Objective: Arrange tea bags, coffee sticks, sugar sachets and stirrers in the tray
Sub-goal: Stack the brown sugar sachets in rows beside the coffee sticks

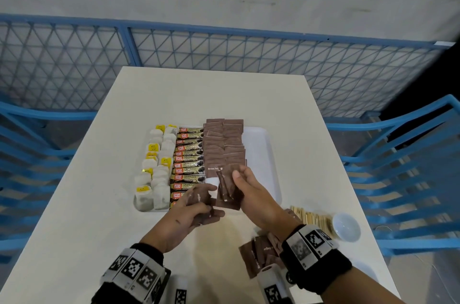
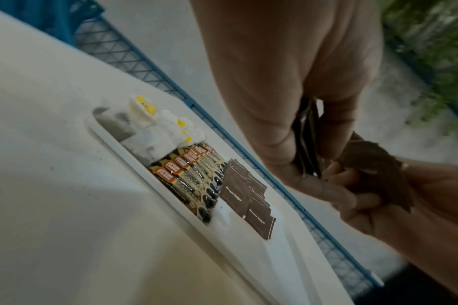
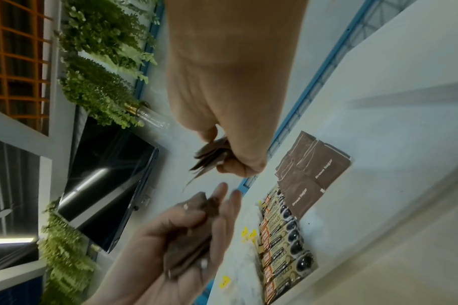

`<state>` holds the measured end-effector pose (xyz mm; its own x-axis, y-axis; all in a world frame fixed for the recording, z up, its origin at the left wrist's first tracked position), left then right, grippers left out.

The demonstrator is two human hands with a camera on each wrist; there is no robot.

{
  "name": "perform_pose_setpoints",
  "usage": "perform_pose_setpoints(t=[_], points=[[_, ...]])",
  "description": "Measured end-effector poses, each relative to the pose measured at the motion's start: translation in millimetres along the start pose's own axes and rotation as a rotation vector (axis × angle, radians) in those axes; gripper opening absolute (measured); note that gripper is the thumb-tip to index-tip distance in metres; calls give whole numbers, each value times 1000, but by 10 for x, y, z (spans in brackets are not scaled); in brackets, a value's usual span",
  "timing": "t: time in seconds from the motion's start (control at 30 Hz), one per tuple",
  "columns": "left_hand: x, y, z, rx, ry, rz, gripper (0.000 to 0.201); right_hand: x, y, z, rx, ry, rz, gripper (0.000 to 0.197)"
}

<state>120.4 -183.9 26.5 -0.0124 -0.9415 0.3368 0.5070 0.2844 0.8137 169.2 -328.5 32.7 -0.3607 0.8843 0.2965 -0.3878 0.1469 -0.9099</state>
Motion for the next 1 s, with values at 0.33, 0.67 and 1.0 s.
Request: perform_pose_setpoints(t=[0.33,0.67,1.0], points=[[56,100,-2,-28,-12,161,43,257,90,81,-131,-120,312,28],[117,28,67,-78,-100,22,29,-11,97,230,-281,10,921,34],[3,14,62,-76,-81,-93,52,-1009,298,412,255,301,1514,52]])
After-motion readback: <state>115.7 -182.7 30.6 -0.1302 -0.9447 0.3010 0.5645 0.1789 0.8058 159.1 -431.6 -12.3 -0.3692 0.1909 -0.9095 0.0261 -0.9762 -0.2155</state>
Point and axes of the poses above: each hand's wrist, its own z-axis away from the middle knuckle, its own x-axis out of the palm, y = z × x, the point moved 3 cm from there along -z, towards the middle knuckle
